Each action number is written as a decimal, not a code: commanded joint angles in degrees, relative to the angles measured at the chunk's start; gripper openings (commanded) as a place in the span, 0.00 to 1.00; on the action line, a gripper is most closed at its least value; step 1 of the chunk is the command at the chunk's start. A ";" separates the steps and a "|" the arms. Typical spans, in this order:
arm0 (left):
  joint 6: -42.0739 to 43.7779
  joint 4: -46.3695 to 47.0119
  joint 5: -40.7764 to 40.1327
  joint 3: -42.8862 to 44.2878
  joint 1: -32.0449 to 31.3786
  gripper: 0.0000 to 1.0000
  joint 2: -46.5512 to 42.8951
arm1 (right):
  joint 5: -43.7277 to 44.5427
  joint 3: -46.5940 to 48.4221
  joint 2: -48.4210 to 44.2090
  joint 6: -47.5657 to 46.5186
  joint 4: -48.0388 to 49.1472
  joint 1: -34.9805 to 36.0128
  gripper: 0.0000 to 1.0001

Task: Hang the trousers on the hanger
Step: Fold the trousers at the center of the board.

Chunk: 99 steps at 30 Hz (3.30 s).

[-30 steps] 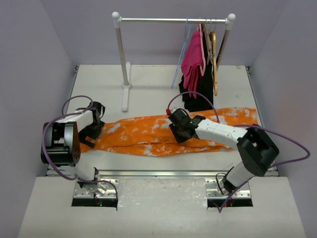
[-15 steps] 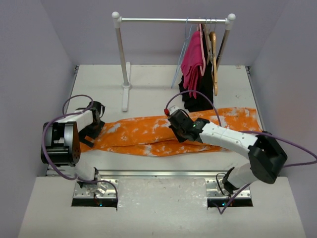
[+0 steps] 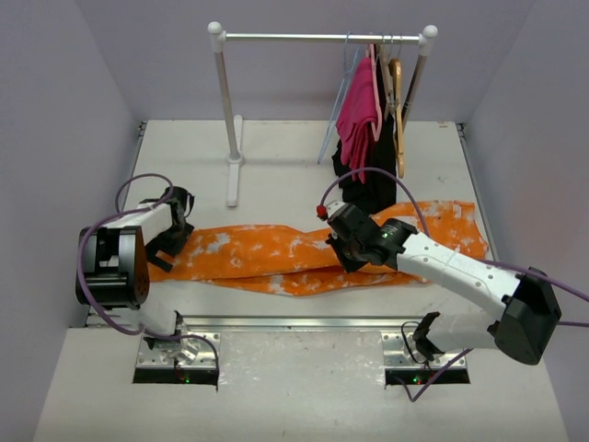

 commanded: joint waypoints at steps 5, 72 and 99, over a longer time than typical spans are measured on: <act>-0.46 -1.94 -3.28 1.71 0.67 1.00 -1.65 | -4.18 0.38 1.87 -0.03 -4.91 0.18 0.09; 0.98 -8.11 19.50 -5.91 -17.07 0.99 -34.18 | 5.70 3.40 19.59 7.11 20.04 11.30 0.18; 6.91 29.44 14.33 -14.63 -51.71 0.00 -14.58 | 1.49 -5.54 3.20 8.21 13.80 -6.28 0.20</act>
